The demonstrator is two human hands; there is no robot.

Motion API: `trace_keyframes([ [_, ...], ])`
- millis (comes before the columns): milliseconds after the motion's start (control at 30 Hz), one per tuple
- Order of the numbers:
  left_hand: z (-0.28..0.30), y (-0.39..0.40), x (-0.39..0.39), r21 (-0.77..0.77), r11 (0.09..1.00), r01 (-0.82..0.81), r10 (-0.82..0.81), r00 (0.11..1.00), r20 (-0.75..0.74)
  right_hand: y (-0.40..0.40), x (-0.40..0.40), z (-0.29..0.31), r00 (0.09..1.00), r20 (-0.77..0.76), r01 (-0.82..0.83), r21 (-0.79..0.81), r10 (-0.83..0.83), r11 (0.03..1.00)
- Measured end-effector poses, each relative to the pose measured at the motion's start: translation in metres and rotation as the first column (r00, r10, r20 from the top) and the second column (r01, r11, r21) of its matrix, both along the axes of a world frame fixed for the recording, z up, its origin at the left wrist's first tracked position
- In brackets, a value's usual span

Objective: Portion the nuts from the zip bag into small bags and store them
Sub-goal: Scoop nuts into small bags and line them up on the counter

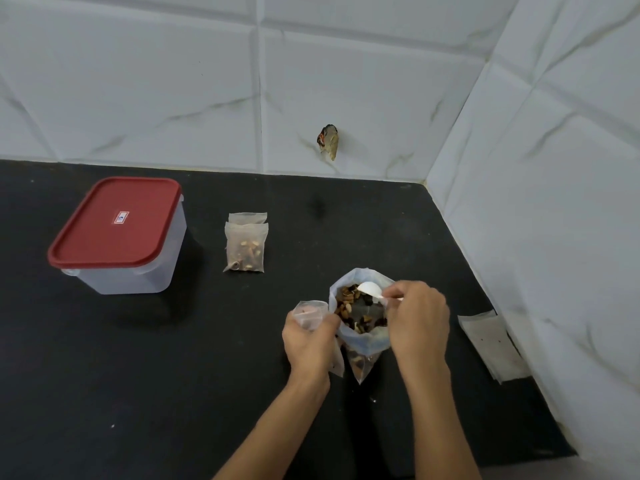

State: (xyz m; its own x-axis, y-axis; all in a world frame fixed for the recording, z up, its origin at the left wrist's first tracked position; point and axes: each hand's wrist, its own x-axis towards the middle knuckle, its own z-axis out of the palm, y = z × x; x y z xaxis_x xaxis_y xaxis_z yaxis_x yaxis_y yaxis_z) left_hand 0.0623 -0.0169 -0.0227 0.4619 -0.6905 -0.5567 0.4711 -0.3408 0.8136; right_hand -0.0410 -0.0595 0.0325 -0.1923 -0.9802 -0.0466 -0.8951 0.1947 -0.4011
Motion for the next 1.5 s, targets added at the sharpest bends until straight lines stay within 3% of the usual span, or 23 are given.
trace_keyframes([
  [100,0.0,0.001,0.004,0.016,0.997,0.076,-0.076,0.996,-0.041,-0.004,-0.009,0.006,0.998,-0.06,0.005,0.046,-0.002,0.999],
  [267,0.003,-0.006,0.014,0.031,0.988,0.151,-0.153,0.985,0.085,-0.002,0.001,-0.005,0.996,-0.089,0.0,0.135,0.012,0.991],
  [367,0.003,-0.009,0.015,0.039,0.985,0.168,-0.168,0.986,-0.016,-0.003,0.009,-0.012,0.994,-0.078,-0.06,0.168,0.074,0.984],
  [467,0.001,-0.009,0.012,0.026,0.985,0.17,-0.167,0.982,-0.092,-0.009,0.002,-0.005,0.999,0.004,-0.044,0.306,0.045,0.951],
  [567,-0.004,-0.009,0.012,0.02,0.986,0.166,-0.162,0.978,-0.131,-0.007,-0.013,0.007,0.999,0.024,-0.053,0.185,0.049,0.981],
  [700,-0.008,-0.009,0.017,0.018,0.982,0.19,-0.187,0.977,-0.105,-0.001,-0.021,0.01,0.986,0.124,0.111,-0.021,-0.108,0.994],
  [867,-0.008,-0.012,0.02,0.008,0.977,0.213,-0.212,0.975,-0.072,0.001,-0.024,-0.019,0.89,0.419,0.156,0.09,-0.179,0.984],
  [1033,-0.01,-0.014,0.019,0.022,0.975,0.222,-0.217,0.968,-0.126,0.003,-0.022,-0.033,0.751,0.602,0.247,0.127,-0.273,0.961],
  [1133,-0.01,-0.013,0.019,-0.004,0.963,0.27,-0.269,0.955,-0.129,0.006,-0.019,-0.021,0.735,0.652,0.198,0.056,-0.186,0.979],
  [1233,-0.01,-0.013,0.021,-0.042,0.958,0.284,-0.287,0.942,-0.171,0.002,-0.016,-0.003,0.662,0.749,0.072,-0.026,-0.028,0.997],
  [1367,-0.005,-0.014,0.02,-0.049,0.965,0.256,-0.26,0.957,-0.13,-0.001,-0.021,-0.01,0.829,0.555,0.093,-0.023,-0.065,0.995],
  [1500,0.003,-0.02,0.021,-0.132,0.948,0.29,-0.296,0.955,-0.024,-0.005,-0.024,-0.006,0.774,0.634,0.026,-0.042,0.007,0.999],
])
